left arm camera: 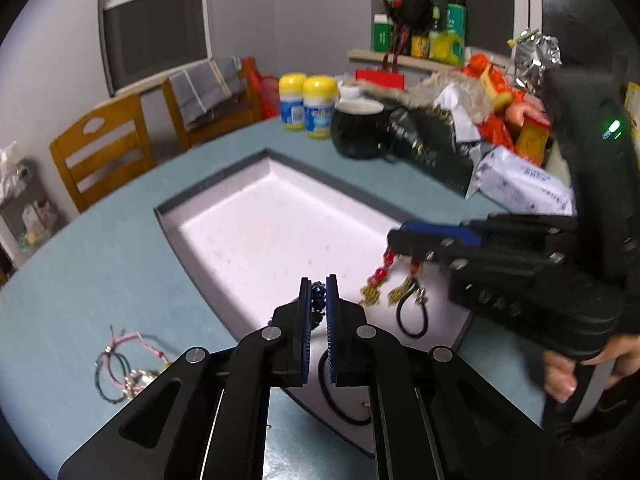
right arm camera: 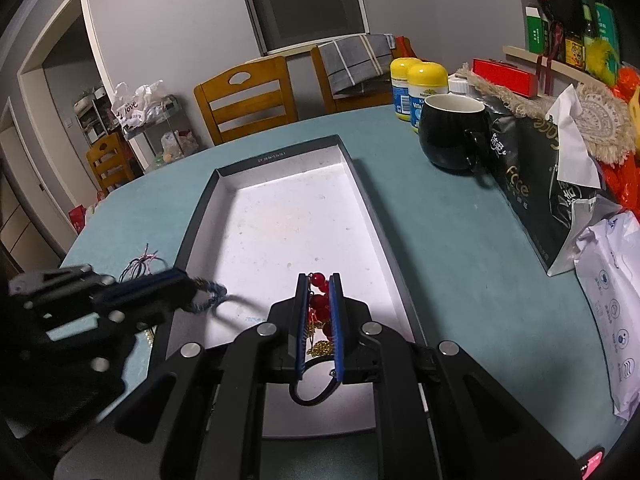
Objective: Organize jewelry
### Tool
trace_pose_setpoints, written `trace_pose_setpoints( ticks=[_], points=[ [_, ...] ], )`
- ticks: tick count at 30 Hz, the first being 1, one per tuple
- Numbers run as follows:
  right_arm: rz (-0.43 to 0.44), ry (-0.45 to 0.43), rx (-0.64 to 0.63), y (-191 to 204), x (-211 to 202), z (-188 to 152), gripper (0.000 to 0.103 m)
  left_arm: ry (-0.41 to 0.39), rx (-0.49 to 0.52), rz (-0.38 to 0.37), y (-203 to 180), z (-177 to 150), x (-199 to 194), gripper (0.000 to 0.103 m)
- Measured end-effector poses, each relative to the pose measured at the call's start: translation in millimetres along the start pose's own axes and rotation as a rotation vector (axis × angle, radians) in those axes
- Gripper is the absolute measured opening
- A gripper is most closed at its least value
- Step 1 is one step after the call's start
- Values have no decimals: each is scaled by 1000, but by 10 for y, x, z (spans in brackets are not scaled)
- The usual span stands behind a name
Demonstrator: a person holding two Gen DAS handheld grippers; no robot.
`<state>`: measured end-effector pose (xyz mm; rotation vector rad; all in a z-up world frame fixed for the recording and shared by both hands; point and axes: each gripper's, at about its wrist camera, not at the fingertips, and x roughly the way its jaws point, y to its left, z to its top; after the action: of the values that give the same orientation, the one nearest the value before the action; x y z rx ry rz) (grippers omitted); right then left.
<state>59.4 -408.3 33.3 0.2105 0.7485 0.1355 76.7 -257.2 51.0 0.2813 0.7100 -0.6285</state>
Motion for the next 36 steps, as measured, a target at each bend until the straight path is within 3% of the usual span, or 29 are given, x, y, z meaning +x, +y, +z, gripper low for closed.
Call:
trace_pose_setpoints(
  ticks=[3,4,6,12,15,22,27,32,36],
  points=[
    [-2,1,3,-7,7,-2,13,6,-9,8,59,-24,11,8],
    [-1,0,4,-6,8,6,19,1,-15,12,91,-22,-5,10],
    [-2,-7,2,-2,-2,5,27,-18,-30,19,165,-20,-71,33],
    [23,-32,-27,82,-48,0,29,-43,-38,72,453,-137,-273,58],
    [59,-65,-74,206,-111,-11,39,-20,-68,120,722,-274,-314,60],
    [189,-91,-281,745,-191,-135,40,28,-203,159,1356,-533,-284,60],
    [225,-66,-326,915,-164,-192,40,22,-283,162,1647,-615,-332,60],
    [233,-52,-351,1026,-129,-245,40,10,-324,130,1722,-647,-319,60],
    [231,-47,-356,1049,-100,-246,41,22,-278,65,1548,-574,-177,60]
  ],
)
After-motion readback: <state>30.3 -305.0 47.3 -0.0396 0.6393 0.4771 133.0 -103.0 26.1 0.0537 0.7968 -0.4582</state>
